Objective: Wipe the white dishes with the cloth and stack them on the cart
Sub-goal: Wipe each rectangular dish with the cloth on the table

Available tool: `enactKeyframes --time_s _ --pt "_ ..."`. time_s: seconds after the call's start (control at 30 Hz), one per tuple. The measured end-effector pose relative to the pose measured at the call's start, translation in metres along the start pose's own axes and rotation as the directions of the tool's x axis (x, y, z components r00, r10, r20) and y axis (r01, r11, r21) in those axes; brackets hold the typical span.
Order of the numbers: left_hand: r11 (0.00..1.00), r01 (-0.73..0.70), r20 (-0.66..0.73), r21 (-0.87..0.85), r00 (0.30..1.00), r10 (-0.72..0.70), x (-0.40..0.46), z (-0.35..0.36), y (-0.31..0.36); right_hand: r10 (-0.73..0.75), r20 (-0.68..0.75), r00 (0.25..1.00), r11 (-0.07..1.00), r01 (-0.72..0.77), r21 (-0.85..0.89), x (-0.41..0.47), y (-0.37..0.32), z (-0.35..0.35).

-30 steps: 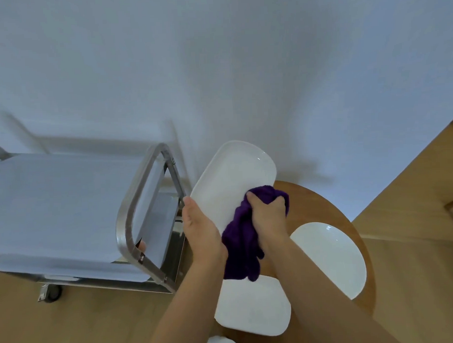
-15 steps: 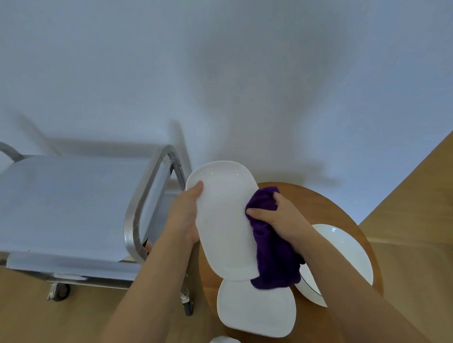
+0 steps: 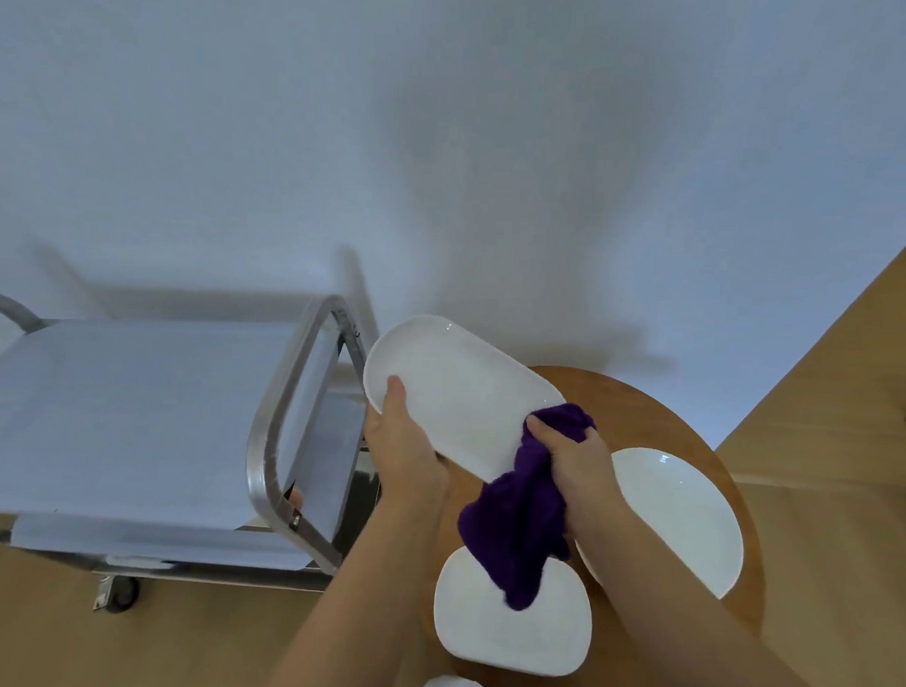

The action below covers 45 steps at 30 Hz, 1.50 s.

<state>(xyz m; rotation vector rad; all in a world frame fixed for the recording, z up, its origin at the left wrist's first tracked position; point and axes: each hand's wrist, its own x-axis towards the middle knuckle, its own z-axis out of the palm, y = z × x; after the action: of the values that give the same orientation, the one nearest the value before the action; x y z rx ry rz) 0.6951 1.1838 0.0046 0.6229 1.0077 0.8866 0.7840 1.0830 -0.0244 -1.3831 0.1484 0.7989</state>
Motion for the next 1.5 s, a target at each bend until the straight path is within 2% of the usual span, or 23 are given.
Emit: enactKeyframes --time_s 0.1,0.2,0.27,0.3,0.37,0.43,0.5,0.6,0.63,0.67,0.7,0.73,0.77,0.83,0.93,1.0,1.1,1.2,1.27,1.33,1.4,1.5 --pt "0.993 0.086 0.189 0.078 0.977 -0.099 0.004 -0.027 0.010 -0.120 0.038 0.992 0.956 0.126 -0.266 0.010 -0.023 -0.015" --pt "0.935 0.295 0.369 0.198 0.861 -0.350 0.014 -0.043 0.039 -0.170 0.195 0.966 0.802 0.251 -0.542 0.012 -0.045 -0.025" --pt "0.858 0.382 0.324 0.345 0.809 -0.490 0.018 -0.043 0.048 -0.152 0.276 0.949 0.722 0.297 -0.624 0.012 -0.053 -0.025" --pt "0.837 0.378 0.293 0.396 0.812 -0.505 0.019 -0.043 0.047 -0.163 0.290 0.943 0.706 0.317 -0.634 0.012 -0.056 -0.025" --pt "0.858 0.337 0.297 0.389 0.835 -0.463 0.020 -0.042 0.041 -0.224 0.291 0.930 0.700 0.361 -0.617 0.015 -0.057 -0.024" --pt "0.898 0.307 0.344 0.316 0.845 -0.409 0.018 -0.039 0.037 -0.315 0.244 0.917 0.723 0.399 -0.564 0.017 -0.049 -0.024" --pt "0.925 0.313 0.360 0.214 0.855 -0.373 0.016 -0.035 0.033 -0.382 0.113 0.917 0.804 0.390 -0.450 0.018 -0.035 -0.021" --pt "0.942 0.316 0.314 0.118 0.888 -0.337 0.008 -0.023 0.017 -0.346 -0.143 0.927 0.911 0.295 -0.288 0.019 -0.014 -0.012" --pt "0.944 0.314 0.302 0.105 0.894 -0.331 0.004 -0.020 0.009 -0.329 -0.205 0.922 0.914 0.256 -0.314 0.020 -0.009 -0.007" --pt "0.944 0.319 0.290 0.083 0.899 -0.329 0.001 -0.017 0.002 -0.349 -0.229 0.909 0.871 0.225 -0.436 0.020 -0.003 -0.003" --pt "0.943 0.327 0.282 0.057 0.901 -0.330 -0.001 -0.014 -0.003 -0.404 -0.213 0.890 0.772 0.207 -0.602 0.021 0.003 0.001" --pt "0.943 0.329 0.278 0.041 0.903 -0.327 -0.004 -0.012 -0.007 -0.456 -0.168 0.874 0.649 0.198 -0.734 0.020 0.009 0.004" --pt "0.947 0.318 0.277 0.041 0.907 -0.316 -0.005 -0.010 -0.009 -0.493 -0.120 0.862 0.580 0.222 -0.784 0.019 0.013 0.007" --pt "0.963 0.255 0.275 0.089 0.923 -0.270 -0.005 -0.008 -0.012 -0.535 -0.006 0.845 0.502 0.313 -0.806 0.021 0.012 0.008" --pt "0.978 0.076 0.267 0.196 0.955 -0.127 -0.012 -0.003 -0.013 -0.529 0.186 0.828 0.262 0.368 -0.892 0.034 -0.003 0.010" --pt "0.949 -0.035 0.251 0.312 0.967 -0.046 -0.013 0.001 -0.016 -0.515 0.271 0.813 0.279 0.458 -0.844 0.035 -0.012 0.017" --pt "0.917 -0.106 0.265 0.385 0.964 0.000 -0.012 0.002 -0.019 -0.550 0.403 0.731 0.315 0.629 -0.711 0.020 -0.004 0.029" --pt "0.932 -0.092 0.255 0.351 0.967 -0.001 -0.009 0.000 -0.019 -0.508 0.559 0.655 0.290 0.741 -0.606 -0.004 0.020 0.034" --pt "0.930 -0.051 0.193 0.364 0.981 -0.021 -0.004 -0.003 -0.014 -0.470 0.641 0.607 0.313 0.794 -0.521 -0.017 0.029 0.036" --pt "0.914 0.008 0.133 0.405 0.989 -0.068 0.000 -0.005 -0.006 -0.414 0.732 0.541 0.287 0.841 -0.459 -0.022 0.033 0.032" --pt "0.905 0.056 0.111 0.422 0.987 -0.113 0.005 -0.008 0.001 -0.376 0.809 0.451 0.179 0.892 -0.414 -0.022 0.034 0.022" --pt "0.924 0.187 0.132 0.333 0.961 -0.242 0.009 -0.010 0.010 -0.390 0.879 0.275 -0.148 0.923 -0.354 -0.012 0.037 0.000"
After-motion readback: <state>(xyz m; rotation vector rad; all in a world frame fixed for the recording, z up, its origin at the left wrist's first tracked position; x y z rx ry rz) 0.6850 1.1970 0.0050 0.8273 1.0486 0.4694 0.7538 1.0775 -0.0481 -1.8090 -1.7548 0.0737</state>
